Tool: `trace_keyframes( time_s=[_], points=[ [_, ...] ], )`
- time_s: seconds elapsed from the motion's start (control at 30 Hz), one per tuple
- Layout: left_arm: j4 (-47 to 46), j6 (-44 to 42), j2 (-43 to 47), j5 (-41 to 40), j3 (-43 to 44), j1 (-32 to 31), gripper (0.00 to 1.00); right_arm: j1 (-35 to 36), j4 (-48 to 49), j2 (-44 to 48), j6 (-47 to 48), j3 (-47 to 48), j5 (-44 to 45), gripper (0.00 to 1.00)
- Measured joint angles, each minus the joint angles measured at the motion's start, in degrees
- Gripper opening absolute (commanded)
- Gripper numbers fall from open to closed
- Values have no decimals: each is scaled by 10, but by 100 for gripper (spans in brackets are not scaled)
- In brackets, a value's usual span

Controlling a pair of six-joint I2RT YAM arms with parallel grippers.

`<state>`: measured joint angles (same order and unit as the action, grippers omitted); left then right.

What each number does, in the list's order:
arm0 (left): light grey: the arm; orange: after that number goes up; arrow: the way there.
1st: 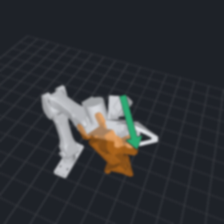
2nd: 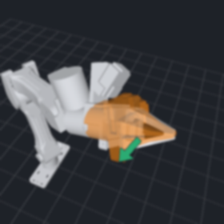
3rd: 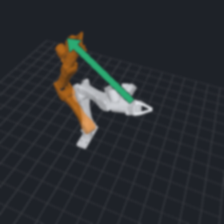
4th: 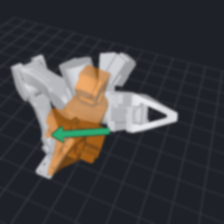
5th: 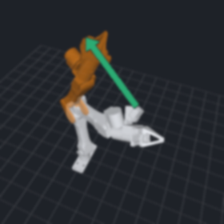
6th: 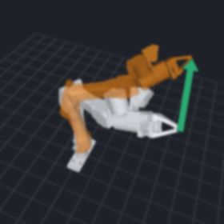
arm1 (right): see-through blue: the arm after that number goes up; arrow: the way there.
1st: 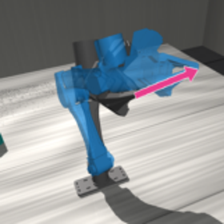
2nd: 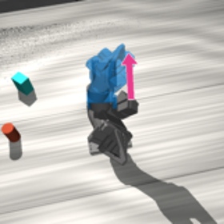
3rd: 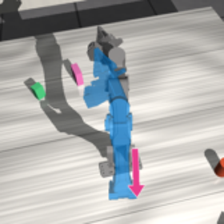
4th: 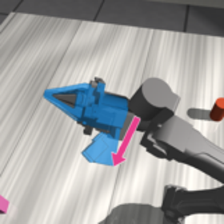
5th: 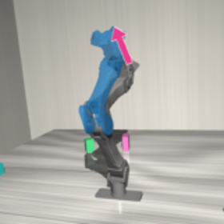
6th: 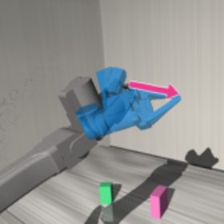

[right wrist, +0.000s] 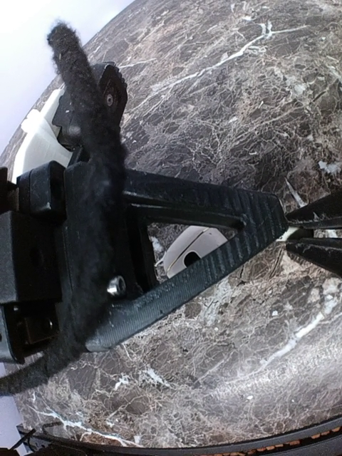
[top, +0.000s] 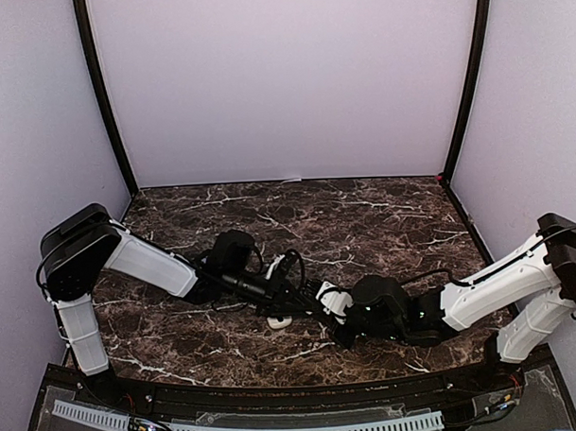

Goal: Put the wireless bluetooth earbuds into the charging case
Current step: Pass from the right arm to the left

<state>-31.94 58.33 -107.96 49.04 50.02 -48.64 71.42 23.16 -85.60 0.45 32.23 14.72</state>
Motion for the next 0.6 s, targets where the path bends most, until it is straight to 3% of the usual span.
trace_keyframes(
  time_s=[0.4,0.6],
  points=[
    [56,-55,33,-17,-14,43,15,0,17,20,-5,-22,-13,30],
    [146,-130,117,-49,-37,81,16,-69,24,18,-37,-22,-127,45]
  ],
)
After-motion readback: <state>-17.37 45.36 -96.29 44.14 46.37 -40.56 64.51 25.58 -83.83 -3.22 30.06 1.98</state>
